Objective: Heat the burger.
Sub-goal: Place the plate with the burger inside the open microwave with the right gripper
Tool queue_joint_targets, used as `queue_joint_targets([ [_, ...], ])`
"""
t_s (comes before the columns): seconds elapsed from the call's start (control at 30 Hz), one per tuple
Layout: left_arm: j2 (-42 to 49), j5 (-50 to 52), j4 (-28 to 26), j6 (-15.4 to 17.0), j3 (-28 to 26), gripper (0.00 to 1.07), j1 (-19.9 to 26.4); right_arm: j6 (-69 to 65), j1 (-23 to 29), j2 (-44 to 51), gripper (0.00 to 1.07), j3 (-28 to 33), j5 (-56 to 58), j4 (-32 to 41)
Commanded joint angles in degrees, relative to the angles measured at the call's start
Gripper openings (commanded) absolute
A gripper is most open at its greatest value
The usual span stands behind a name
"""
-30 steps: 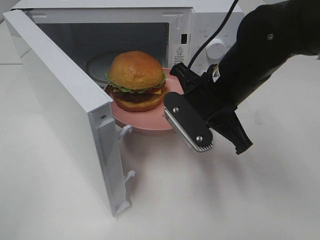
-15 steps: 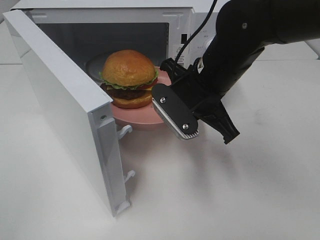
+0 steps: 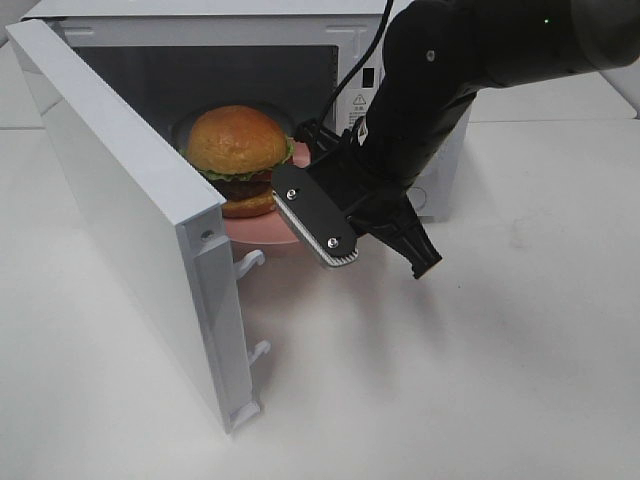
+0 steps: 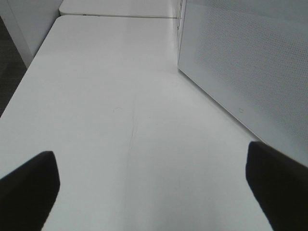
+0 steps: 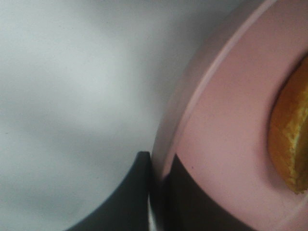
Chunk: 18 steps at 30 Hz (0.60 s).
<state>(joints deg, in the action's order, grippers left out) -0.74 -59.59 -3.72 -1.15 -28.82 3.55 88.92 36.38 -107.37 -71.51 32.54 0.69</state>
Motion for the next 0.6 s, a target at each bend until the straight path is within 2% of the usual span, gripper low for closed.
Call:
queue_joint_targets([
  [0.03, 0.2, 0.2, -0.2, -0.1, 0.2, 0.98, -0.2, -2.0, 0.0, -0.3, 0.00, -2.5, -2.3, -0.7],
  [0.6, 0.2, 0.2, -0.2, -0.1, 0.2, 0.98, -0.2, -11.1, 0.0, -9.0, 0.00, -16.1, 1.4, -5.2],
])
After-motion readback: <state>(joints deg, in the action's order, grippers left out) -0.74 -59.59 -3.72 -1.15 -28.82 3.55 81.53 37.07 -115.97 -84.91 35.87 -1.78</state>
